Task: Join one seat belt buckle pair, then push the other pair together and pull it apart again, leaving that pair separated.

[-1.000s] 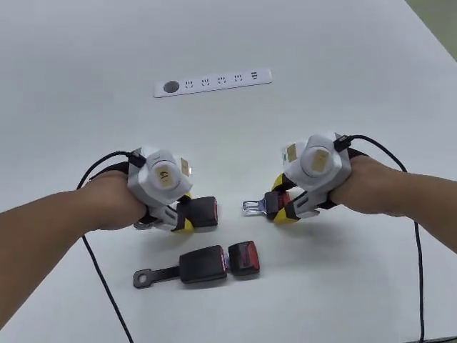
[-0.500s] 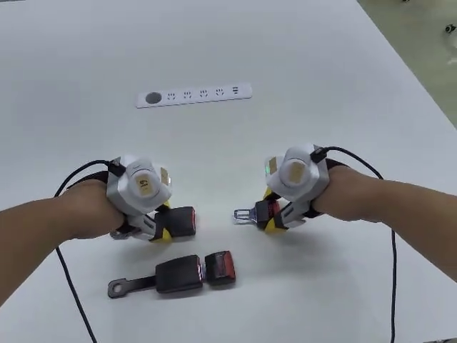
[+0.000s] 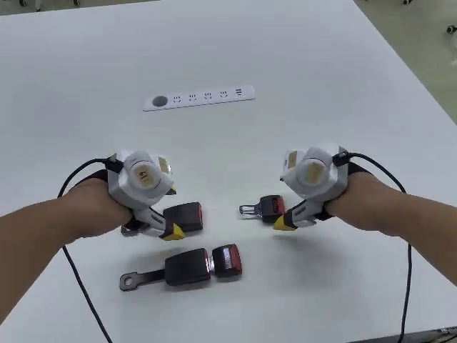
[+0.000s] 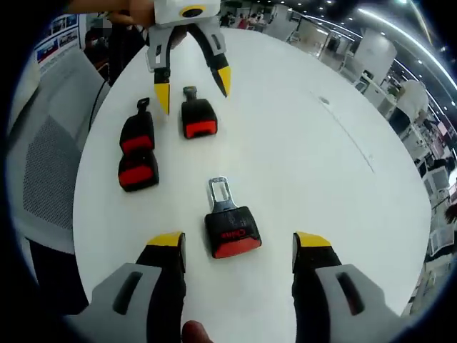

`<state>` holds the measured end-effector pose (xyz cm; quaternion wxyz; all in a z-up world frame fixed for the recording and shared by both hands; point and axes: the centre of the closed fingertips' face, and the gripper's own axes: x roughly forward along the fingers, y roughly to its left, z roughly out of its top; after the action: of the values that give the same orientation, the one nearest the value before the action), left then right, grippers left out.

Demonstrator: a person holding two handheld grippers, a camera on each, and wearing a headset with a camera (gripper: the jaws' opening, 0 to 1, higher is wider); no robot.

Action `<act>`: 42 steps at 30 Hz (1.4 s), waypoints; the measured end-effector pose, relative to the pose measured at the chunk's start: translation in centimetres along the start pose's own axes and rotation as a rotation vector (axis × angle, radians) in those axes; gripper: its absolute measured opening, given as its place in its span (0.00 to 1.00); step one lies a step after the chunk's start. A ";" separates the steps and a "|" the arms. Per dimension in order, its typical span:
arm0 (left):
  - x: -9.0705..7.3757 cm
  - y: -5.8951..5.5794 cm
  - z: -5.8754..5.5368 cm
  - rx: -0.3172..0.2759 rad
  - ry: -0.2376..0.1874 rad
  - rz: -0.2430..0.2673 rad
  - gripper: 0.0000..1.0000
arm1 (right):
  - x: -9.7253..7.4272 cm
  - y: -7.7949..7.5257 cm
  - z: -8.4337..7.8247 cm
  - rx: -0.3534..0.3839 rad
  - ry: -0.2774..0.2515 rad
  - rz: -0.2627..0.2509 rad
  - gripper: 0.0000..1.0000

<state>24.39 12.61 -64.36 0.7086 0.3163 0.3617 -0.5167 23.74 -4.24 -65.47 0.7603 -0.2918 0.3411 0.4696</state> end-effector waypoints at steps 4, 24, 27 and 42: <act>-1.7 -0.5 0.4 -0.029 -0.049 0.042 0.67 | -1.6 1.4 0.6 0.053 -0.066 -0.015 0.64; -7.1 -5.7 -7.0 -0.282 -0.108 0.151 0.86 | -4.7 7.2 -0.6 0.212 -0.149 -0.063 0.83; -7.9 -6.0 -8.5 -0.320 -0.104 0.183 0.88 | -5.4 7.4 -0.8 0.228 -0.156 -0.080 0.86; -10.4 -8.2 -10.7 -0.409 -0.175 0.208 1.00 | -7.2 8.3 -1.9 0.298 -0.156 -0.152 1.00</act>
<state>12.37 24.41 -62.03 0.8360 0.1558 0.3613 -0.3825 13.36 -6.18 -61.93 0.8524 -0.1637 0.3239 0.3764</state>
